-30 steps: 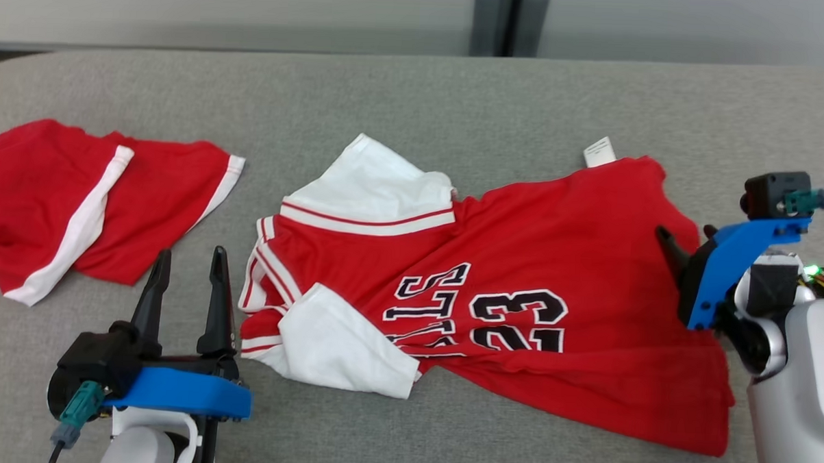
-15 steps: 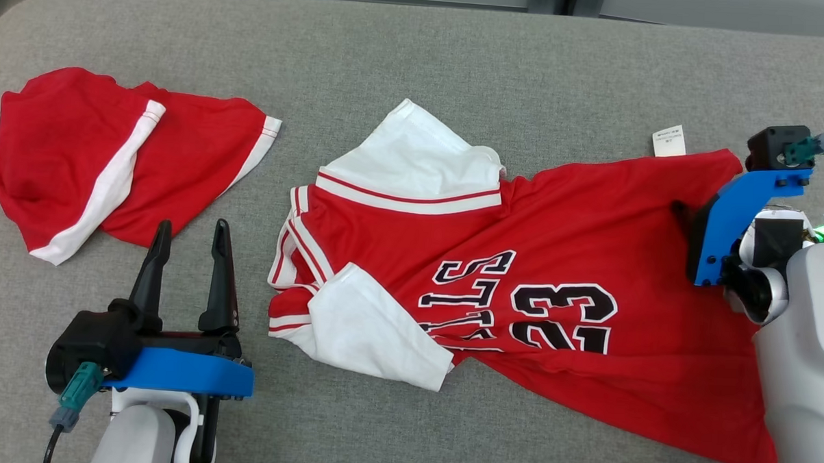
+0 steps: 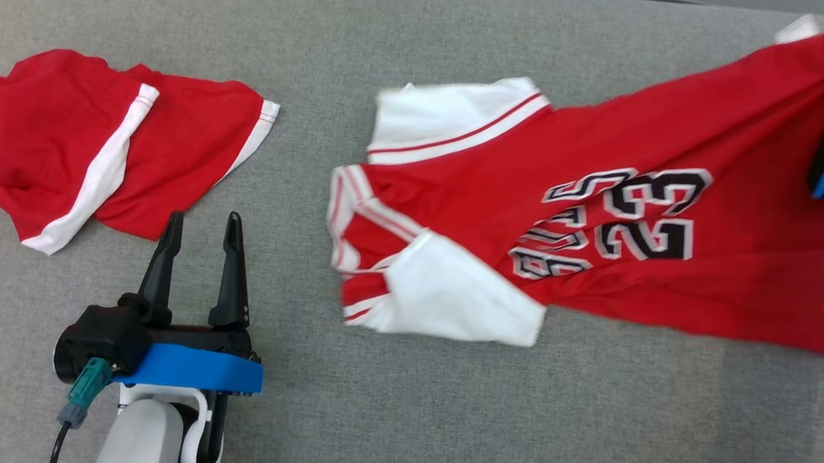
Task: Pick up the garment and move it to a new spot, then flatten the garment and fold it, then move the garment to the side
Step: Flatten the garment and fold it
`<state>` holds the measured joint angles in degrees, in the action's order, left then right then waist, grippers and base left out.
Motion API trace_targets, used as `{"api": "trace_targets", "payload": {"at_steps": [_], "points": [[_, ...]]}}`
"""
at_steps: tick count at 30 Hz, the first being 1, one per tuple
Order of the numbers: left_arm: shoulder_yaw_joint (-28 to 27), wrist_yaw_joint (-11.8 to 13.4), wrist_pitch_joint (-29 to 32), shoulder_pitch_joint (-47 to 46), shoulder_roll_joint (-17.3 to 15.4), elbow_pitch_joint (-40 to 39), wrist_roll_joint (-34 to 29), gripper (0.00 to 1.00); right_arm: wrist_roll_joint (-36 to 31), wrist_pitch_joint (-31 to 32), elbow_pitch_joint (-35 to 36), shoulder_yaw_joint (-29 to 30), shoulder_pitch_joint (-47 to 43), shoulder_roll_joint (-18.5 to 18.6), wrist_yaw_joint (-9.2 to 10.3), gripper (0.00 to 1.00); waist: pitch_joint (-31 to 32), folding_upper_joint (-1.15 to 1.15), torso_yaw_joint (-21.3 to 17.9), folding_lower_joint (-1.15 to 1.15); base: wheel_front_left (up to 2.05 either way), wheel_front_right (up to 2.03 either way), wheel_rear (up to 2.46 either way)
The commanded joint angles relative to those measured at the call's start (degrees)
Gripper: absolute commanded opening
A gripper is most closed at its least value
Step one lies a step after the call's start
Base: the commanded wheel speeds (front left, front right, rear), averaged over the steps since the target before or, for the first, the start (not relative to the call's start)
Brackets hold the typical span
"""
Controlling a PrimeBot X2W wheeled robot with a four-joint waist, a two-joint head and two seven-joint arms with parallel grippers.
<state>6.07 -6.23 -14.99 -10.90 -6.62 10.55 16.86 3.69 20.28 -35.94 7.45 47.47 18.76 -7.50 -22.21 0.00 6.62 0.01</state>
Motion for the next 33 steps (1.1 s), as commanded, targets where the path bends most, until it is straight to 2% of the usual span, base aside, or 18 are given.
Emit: {"api": "trace_targets", "payload": {"at_steps": [1, 6, 7, 8, 12, 19, 25, 30, 33], "points": [[0.19, -0.32, -0.27, -1.32, 0.23, -0.39, -0.34, 1.0, -1.07, -0.9, -0.32, 2.1, 2.4, 1.32, 0.01, 0.0, -0.81, 0.0, 0.69, -0.01, 0.0, 0.0, 0.0], [0.96, -0.59, -0.27, -1.75, 0.38, -0.42, -0.83, 1.0, -4.01, -1.71, -1.18, 8.02, 4.8, 1.11, 0.01, 0.0, -1.42, 0.0, 2.01, -0.01, 0.0, 0.0, 0.0], [1.03, -0.64, -0.27, -1.86, 0.43, -0.37, -0.81, 1.0, -4.45, -1.98, -1.21, 8.74, 4.99, 0.78, 0.01, 0.36, -1.41, 0.0, 2.22, -0.01, 0.0, 0.0, 0.0], [1.16, -0.68, -0.27, -1.95, 0.48, -0.27, -0.81, 1.0, -4.88, -2.53, -1.21, 9.17, 5.05, 0.52, 0.01, 1.0, -1.35, 0.0, 2.42, -0.01, 0.0, 0.0, 0.0], [1.2, -0.78, -0.27, -1.44, 0.72, 0.32, -1.02, 1.0, -5.93, -3.13, -0.55, 8.81, 3.16, -0.12, 0.01, 1.0, -0.44, 0.0, 2.58, -0.01, 0.0, 0.0, 0.0], [0.98, -0.75, -0.27, 0.49, 0.9, 1.32, -0.78, 1.0, -1.96, -4.87, 4.22, 5.86, -3.41, -2.04, 0.0, 1.0, 3.4, 0.0, 0.58, -0.01, 0.0, 0.0, 0.0], [0.67, -0.37, -0.27, 2.06, 0.72, 2.52, -0.52, 1.0, 3.57, -10.53, 14.38, 0.34, -14.6, -3.74, 0.0, 1.0, 7.14, 0.0, -1.89, -0.01, 0.0, 0.0, 0.0], [0.2, 0.03, -0.28, 3.54, 0.37, 2.88, -0.54, 1.0, 5.41, -17.38, 24.08, -3.16, -26.08, -4.91, 0.0, 1.0, 9.54, 0.0, -3.72, -0.01, 0.0, 0.0, 0.0], [-0.19, 0.38, -0.28, 4.33, 0.29, 3.13, -0.45, 1.0, 6.18, -19.93, 28.62, -3.93, -31.93, -6.9, 0.0, 1.0, 10.77, 0.0, -4.74, -0.01, 0.0, 0.0, 0.0]]}}
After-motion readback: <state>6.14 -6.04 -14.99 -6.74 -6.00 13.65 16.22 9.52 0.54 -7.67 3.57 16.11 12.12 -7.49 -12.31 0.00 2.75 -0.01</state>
